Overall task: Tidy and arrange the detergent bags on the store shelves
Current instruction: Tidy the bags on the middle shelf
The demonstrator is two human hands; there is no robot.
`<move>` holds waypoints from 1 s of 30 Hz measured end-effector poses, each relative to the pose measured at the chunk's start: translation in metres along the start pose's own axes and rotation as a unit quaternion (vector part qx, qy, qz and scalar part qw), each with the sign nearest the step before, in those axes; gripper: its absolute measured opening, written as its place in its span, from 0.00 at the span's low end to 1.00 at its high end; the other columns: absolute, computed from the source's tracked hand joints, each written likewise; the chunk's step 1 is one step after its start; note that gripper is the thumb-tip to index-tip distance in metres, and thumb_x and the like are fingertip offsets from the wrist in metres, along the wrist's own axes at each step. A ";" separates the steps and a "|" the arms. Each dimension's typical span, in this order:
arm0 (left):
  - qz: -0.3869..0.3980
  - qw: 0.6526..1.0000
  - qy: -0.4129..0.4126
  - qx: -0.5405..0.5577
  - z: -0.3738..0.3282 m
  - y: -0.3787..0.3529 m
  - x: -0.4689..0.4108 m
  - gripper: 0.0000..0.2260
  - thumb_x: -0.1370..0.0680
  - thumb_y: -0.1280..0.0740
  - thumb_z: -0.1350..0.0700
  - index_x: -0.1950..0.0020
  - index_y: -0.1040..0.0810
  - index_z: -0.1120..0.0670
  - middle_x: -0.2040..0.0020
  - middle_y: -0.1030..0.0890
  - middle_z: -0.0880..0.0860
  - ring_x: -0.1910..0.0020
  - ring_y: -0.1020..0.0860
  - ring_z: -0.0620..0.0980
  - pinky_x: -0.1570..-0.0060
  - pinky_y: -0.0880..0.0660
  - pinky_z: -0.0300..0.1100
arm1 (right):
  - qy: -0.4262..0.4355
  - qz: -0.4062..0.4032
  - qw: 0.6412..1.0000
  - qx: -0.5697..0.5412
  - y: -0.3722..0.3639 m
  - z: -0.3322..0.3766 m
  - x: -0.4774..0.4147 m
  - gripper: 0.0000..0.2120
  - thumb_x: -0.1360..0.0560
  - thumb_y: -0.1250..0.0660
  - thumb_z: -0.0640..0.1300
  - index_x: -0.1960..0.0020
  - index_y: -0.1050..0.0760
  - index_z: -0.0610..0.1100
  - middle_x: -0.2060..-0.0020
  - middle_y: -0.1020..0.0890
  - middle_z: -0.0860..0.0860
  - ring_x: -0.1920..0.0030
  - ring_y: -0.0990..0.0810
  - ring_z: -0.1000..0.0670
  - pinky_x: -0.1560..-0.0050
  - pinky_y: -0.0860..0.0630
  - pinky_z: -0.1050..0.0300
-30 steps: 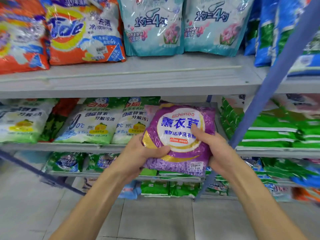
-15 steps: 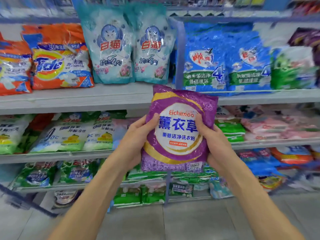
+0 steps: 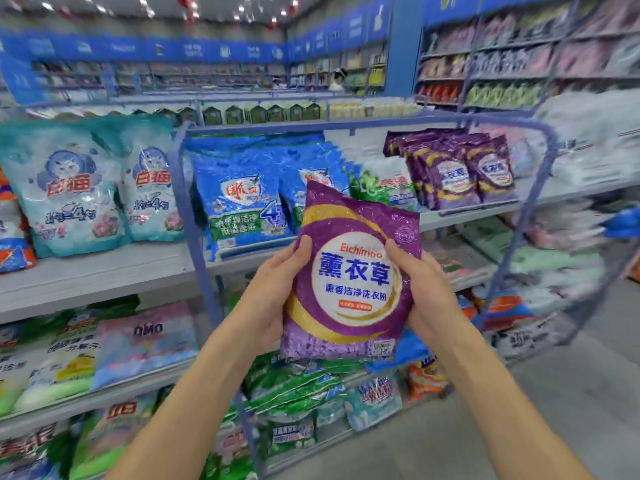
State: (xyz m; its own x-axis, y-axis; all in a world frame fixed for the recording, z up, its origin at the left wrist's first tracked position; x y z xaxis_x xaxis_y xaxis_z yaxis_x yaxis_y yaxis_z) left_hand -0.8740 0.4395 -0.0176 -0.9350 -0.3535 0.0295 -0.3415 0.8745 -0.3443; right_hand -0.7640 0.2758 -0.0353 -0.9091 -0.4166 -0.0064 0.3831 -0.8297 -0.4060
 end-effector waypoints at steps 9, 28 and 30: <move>0.035 0.999 -0.013 0.023 0.023 -0.098 -0.096 0.09 0.18 0.35 0.51 0.40 0.19 0.49 0.46 0.13 0.53 0.51 0.13 0.52 0.54 0.16 0.48 | 0.031 -0.042 0.998 0.017 0.092 0.053 -0.066 0.14 0.22 0.29 0.51 0.41 0.17 0.44 0.48 0.12 0.44 0.47 0.13 0.42 0.45 0.18 0.45; -0.026 0.995 -0.039 0.092 0.080 -0.268 -0.320 0.12 0.17 0.35 0.53 0.35 0.21 0.54 0.44 0.13 0.54 0.49 0.14 0.52 0.57 0.16 0.47 | 0.014 0.032 0.988 0.151 0.275 0.113 -0.262 0.25 0.33 0.22 0.48 0.38 0.20 0.43 0.46 0.13 0.47 0.44 0.14 0.46 0.42 0.19 0.49; -0.036 0.995 -0.050 0.083 0.086 -0.282 -0.343 0.13 0.16 0.36 0.52 0.34 0.21 0.54 0.43 0.14 0.56 0.47 0.14 0.55 0.52 0.16 0.50 | 0.010 0.048 0.987 0.150 0.290 0.119 -0.290 0.24 0.33 0.22 0.46 0.38 0.20 0.42 0.46 0.13 0.46 0.45 0.13 0.46 0.45 0.18 0.52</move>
State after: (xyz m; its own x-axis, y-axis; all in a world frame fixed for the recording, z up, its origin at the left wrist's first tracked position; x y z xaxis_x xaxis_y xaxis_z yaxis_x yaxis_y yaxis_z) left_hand -0.4490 0.2849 -0.0115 -0.8914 -0.4521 -0.0314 -0.3791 0.7818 -0.4951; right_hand -0.3697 0.1116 -0.0425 -0.8678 -0.4942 -0.0515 0.4968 -0.8605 -0.1130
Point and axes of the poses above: each hand's wrist, its own x-axis away from the middle knuckle, its own y-axis out of the back of the hand, z = x × y, the point moved 3 cm from there along -x, towards the middle knuckle
